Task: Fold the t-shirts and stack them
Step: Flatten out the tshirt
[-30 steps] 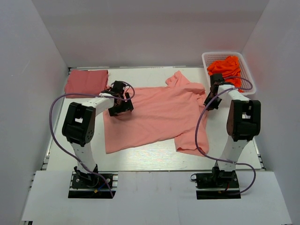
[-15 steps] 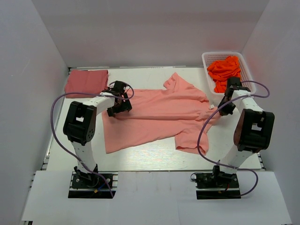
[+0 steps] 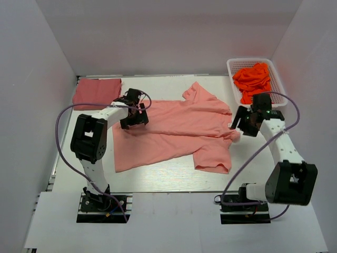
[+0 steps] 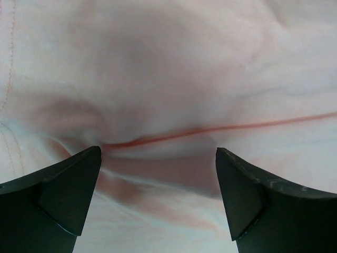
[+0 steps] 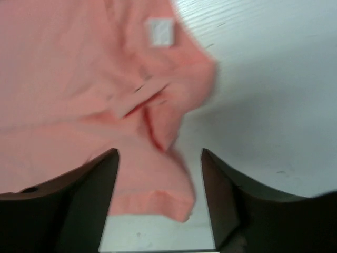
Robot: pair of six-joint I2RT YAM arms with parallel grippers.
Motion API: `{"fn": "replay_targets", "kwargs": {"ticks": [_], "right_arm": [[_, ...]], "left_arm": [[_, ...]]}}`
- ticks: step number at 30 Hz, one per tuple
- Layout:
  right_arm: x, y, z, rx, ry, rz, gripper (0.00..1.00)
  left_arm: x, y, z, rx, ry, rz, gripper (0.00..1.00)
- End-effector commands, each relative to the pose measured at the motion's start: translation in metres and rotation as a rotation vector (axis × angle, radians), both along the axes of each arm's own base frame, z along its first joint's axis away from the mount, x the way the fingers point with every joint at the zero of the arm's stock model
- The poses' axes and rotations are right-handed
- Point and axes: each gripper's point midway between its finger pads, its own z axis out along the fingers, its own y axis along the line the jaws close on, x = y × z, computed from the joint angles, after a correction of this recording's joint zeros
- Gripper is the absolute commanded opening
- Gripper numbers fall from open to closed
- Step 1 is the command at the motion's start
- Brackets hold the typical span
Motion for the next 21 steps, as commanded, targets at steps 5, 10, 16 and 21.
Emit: {"fn": "replay_targets", "kwargs": {"ticks": [5,10,16,21], "right_arm": [[-0.086,0.13,-0.018,0.285,0.107,0.412,0.74],[-0.115,0.181,-0.042,0.309,0.205,0.565,0.71],[-0.118,0.217,-0.06,0.267,0.238,0.616,0.67],[-0.114,0.21,-0.085,0.08,0.291,0.56,0.61]], "left_arm": [[-0.011,-0.015,0.071,-0.136,-0.123,-0.036,1.0],[-0.048,-0.008,0.056,-0.165,-0.082,-0.015,1.0],[-0.072,0.008,0.032,-0.111,-0.024,0.04,1.0],[-0.074,0.014,0.023,-0.08,-0.014,0.062,1.0]]}}
